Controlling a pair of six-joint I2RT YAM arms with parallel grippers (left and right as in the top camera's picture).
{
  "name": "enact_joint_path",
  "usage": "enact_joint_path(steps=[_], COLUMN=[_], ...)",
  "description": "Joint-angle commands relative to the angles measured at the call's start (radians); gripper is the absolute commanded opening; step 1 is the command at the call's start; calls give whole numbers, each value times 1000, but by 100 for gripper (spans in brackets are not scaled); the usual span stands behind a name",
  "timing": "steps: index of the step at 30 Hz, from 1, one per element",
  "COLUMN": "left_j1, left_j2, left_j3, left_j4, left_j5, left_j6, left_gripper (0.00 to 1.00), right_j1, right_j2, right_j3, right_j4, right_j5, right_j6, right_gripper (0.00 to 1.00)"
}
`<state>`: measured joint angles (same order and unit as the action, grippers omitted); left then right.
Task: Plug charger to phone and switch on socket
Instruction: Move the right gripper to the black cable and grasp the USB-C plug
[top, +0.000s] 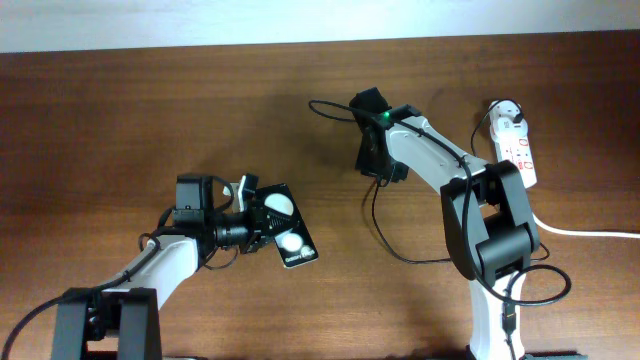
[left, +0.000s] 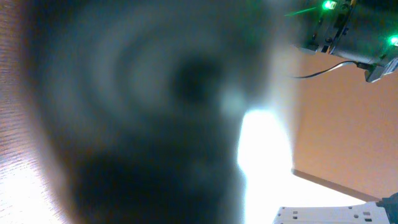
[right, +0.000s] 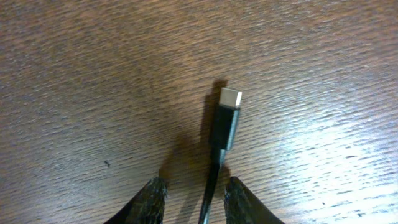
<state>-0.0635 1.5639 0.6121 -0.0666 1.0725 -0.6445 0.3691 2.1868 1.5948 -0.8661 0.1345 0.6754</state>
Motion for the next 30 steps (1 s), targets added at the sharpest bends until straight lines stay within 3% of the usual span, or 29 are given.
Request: enact_joint_path(steps=[1, 7, 9, 13, 17, 27, 30], left_j1=[1, 1, 1, 1, 1, 1, 1], left_j2=[-1, -1, -1, -1, -1, -1, -1], left_j3=[4, 4, 4, 4, 4, 4, 4], left_j4=[2, 2, 2, 2, 2, 39, 175], left_j5=[29, 29, 29, 30, 30, 130, 176], left_j6=[2, 2, 2, 2, 2, 0, -134], left_gripper=[0, 0, 0, 0, 0, 0, 0], right_j1=[-5, -4, -4, -4, -4, -4, -4], right_j2=[45, 45, 45, 33, -47, -547, -667], right_j3=[-52, -52, -52, -51, -46, -45, -45], right_j4=[-15, -16, -20, -44, -55, -271, -329], right_j5=[65, 57, 50, -22, -157, -450, -475], right_j6=[-4, -5, -5, -18, -138, -414, -436], right_gripper=[29, 17, 4, 4, 4, 4, 4])
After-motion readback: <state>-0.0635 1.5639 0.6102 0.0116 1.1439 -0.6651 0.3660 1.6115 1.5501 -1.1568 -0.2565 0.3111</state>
